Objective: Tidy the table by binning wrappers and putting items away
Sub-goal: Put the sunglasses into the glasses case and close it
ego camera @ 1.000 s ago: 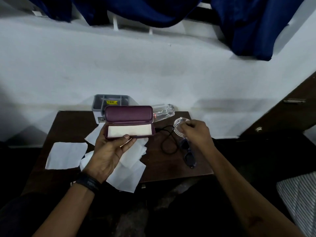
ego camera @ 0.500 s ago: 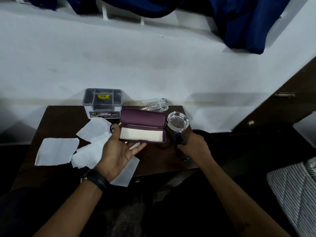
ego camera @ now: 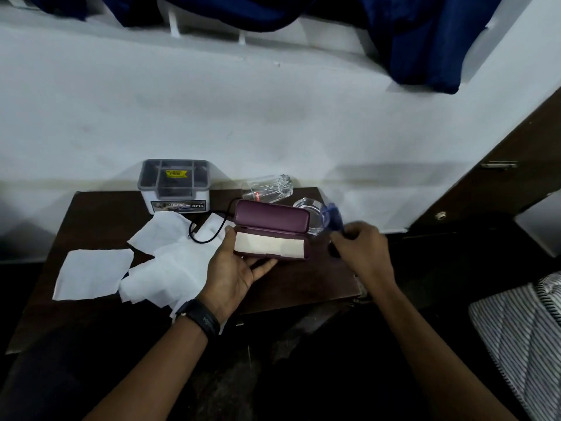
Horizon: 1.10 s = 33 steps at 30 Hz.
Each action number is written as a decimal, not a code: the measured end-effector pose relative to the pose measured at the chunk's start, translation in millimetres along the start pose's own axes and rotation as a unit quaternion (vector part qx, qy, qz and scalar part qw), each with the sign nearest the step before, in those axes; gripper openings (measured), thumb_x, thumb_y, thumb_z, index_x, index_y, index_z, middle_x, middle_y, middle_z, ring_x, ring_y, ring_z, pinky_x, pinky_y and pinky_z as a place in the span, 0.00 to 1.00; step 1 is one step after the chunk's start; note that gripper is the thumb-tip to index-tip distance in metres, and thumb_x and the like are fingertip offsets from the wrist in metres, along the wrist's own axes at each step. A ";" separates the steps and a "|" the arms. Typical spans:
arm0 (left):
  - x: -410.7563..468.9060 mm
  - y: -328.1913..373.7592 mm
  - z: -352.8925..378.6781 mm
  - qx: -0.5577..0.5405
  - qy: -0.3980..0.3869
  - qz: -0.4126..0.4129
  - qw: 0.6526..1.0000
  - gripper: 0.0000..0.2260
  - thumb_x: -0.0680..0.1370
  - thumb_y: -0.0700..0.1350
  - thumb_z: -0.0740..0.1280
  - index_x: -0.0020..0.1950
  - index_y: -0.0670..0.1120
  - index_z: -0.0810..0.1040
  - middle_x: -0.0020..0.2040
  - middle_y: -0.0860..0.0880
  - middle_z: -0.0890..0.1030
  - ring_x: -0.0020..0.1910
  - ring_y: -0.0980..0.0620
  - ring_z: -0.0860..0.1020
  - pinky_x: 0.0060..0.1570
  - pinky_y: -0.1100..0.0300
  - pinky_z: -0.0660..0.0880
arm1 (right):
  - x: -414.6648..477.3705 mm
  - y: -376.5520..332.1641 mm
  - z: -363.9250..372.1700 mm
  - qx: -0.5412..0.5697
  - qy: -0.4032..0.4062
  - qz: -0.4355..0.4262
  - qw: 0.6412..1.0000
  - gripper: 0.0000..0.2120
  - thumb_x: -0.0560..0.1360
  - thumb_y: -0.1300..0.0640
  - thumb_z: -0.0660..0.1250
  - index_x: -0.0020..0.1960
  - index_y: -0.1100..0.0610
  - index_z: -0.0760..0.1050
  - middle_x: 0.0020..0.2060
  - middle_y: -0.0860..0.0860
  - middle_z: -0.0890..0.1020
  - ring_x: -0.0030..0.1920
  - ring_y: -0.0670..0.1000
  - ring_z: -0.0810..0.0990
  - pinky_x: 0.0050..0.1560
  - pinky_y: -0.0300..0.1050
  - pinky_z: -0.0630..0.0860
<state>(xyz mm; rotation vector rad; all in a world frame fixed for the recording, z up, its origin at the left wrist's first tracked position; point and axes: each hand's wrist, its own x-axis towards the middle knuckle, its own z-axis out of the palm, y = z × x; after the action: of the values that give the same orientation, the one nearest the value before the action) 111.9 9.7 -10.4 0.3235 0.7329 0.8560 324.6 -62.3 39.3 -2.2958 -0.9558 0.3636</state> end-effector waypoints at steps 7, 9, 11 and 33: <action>-1.1 2.5 7.1 0.011 -0.005 -0.006 1.000 0.30 0.83 0.65 0.50 0.72 0.46 0.76 0.66 0.40 0.82 0.59 0.41 0.82 0.54 0.42 0.82 | -23.2 -61.6 -1.8 -0.023 -0.071 -0.304 0.950 0.13 0.72 0.58 0.71 0.56 0.51 0.85 0.45 0.48 0.84 0.46 0.47 0.83 0.50 0.38 0.79; -1.9 4.4 4.2 -0.004 -0.013 0.002 1.000 0.32 0.82 0.67 0.50 0.70 0.46 0.77 0.64 0.39 0.83 0.58 0.40 0.82 0.56 0.41 0.81 | -27.0 -71.0 9.6 -0.086 -0.101 -0.341 0.931 0.15 0.71 0.55 0.69 0.57 0.50 0.85 0.47 0.49 0.84 0.49 0.52 0.82 0.52 0.46 0.80; -2.4 6.4 0.5 -0.011 -0.020 0.010 1.000 0.33 0.81 0.69 0.50 0.68 0.46 0.78 0.61 0.40 0.84 0.57 0.39 0.82 0.56 0.41 0.80 | -30.9 -77.4 18.9 -0.137 -0.130 -0.342 0.921 0.16 0.72 0.53 0.68 0.58 0.49 0.83 0.49 0.49 0.82 0.53 0.54 0.81 0.52 0.51 0.80; -13.9 36.8 -19.2 0.025 -0.028 0.058 0.998 0.23 0.83 0.57 0.61 0.73 0.47 0.75 0.67 0.43 0.82 0.65 0.41 0.81 0.56 0.45 0.82 | -2.7 -68.1 40.7 0.455 -0.356 0.241 0.780 0.28 0.78 0.31 0.59 0.65 0.49 0.80 0.63 0.57 0.82 0.60 0.65 0.82 0.56 0.72 0.78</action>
<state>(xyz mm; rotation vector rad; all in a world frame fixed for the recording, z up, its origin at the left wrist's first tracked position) 71.5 21.4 1.8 0.4366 0.6901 0.9365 266.8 -9.1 51.3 -1.4054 -0.2944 1.6038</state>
